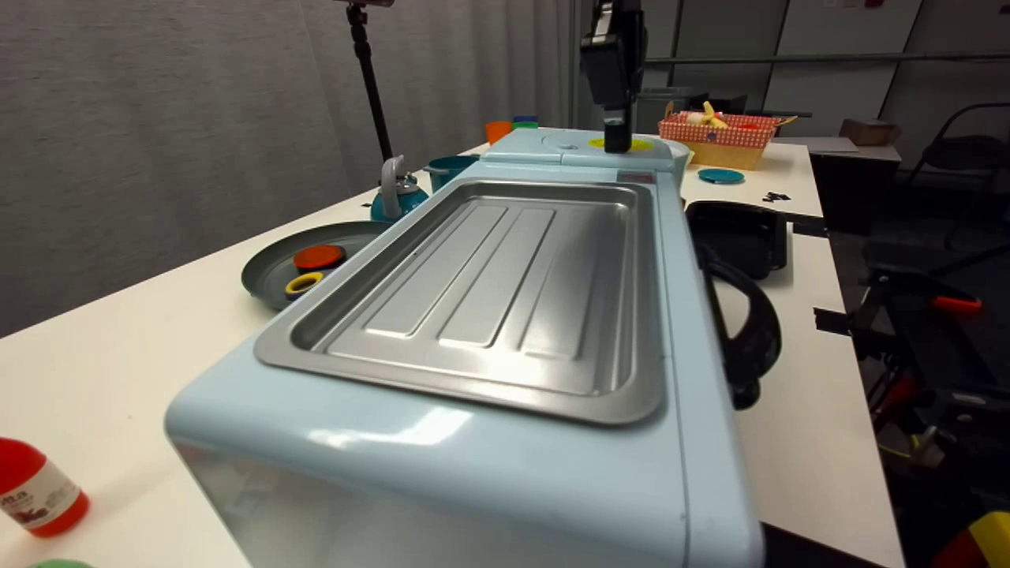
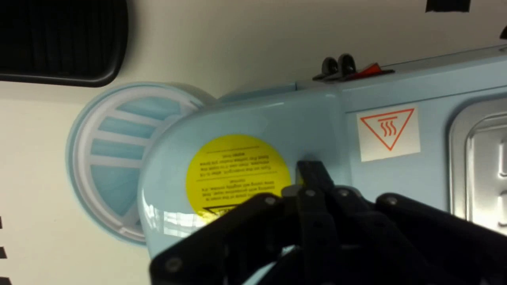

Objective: Press the button on top of the breakfast machine

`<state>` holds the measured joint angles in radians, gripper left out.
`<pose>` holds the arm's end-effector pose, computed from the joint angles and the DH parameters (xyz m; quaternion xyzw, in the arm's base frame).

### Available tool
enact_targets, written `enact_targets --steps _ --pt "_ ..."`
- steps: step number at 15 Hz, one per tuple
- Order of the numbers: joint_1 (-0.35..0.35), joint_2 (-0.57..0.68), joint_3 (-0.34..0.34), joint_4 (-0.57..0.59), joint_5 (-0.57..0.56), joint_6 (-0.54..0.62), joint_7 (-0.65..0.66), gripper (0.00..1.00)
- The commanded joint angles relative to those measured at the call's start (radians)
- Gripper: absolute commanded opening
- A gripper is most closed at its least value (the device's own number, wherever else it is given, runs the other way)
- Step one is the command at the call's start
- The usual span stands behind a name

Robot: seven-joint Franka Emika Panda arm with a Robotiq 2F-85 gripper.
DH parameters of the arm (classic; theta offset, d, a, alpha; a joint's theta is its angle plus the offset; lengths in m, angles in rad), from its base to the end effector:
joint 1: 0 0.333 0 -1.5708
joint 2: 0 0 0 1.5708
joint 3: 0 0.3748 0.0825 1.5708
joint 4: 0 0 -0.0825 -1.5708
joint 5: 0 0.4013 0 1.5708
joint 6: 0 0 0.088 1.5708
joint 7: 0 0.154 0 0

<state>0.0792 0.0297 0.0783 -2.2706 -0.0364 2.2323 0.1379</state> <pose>0.5190 0.0799 0.3397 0.9991 0.0215 -0.0317 0.0177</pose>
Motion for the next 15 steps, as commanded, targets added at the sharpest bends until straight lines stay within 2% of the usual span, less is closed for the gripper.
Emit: enact_targets --steps 1,13,14,15 --pt "0.017 -0.100 0.018 -0.074 -0.010 -0.028 -0.016 0.00" --pt "0.029 -0.344 0.067 -0.158 -0.054 -0.011 -0.031 0.00" --pt "0.027 -0.357 0.068 -0.161 -0.057 -0.011 -0.030 0.26" --pt "0.027 -0.368 0.068 -0.164 -0.058 -0.008 -0.031 0.28"
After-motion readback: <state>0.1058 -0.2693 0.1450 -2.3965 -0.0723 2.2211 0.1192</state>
